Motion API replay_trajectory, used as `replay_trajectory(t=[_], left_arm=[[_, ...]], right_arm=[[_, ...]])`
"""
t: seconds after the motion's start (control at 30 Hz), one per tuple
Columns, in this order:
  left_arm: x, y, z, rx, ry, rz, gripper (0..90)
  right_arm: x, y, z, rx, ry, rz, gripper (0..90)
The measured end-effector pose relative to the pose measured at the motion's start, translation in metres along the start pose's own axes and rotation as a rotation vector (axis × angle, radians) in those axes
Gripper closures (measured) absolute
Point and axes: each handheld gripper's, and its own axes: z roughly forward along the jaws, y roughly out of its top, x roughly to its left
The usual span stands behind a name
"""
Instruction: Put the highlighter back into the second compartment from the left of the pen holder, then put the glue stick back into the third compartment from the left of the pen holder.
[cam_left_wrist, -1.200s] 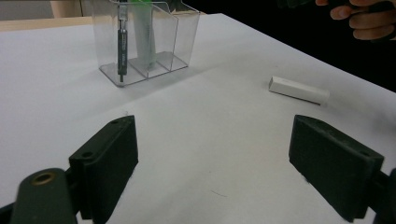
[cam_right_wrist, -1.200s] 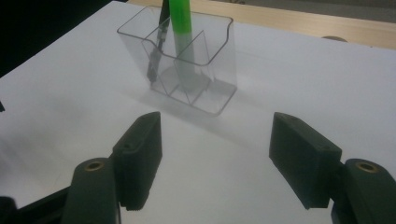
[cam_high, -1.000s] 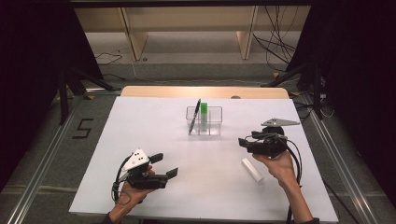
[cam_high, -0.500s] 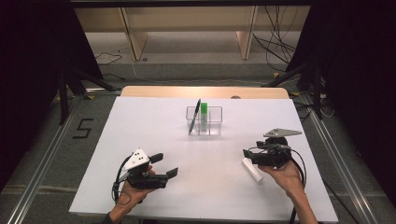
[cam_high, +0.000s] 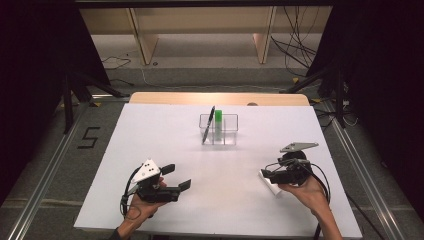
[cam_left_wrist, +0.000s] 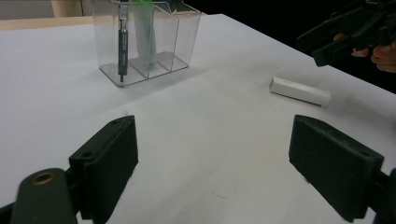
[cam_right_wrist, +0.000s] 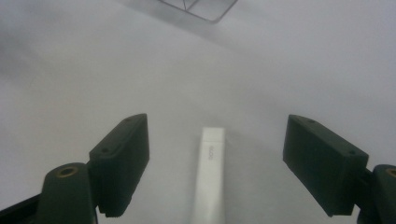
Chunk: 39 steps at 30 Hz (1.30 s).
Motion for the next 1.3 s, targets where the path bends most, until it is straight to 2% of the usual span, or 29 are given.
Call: replay_trajectory(t=[0.2,0.53,0.9,1.17,1.3], left_arm=[[0.000,0.000,-0.001,-0.004,0.000,-0.010,15.2],[0.000,-0.001,0.000,0.003,-0.001,-0.007,15.2],[0.000,-0.001,0.000,0.007,-0.002,-0.003,15.2],[-0.003,-0.001,0.001,0.015,-0.008,0.027,15.1],[-0.003,-0.001,0.001,0.015,-0.007,0.028,15.2]], right_arm=[[0.001,-0.003,0.006,0.059,-0.018,-0.018,20.8],[0.007,-0.009,0.013,0.148,-0.014,-0.046,20.7],[0.009,-0.017,0.017,0.222,-0.014,-0.040,20.7],[0.009,-0.021,0.018,0.273,-0.026,-0.040,25.4],[0.009,-0.024,0.017,0.292,-0.036,-0.041,29.6]])
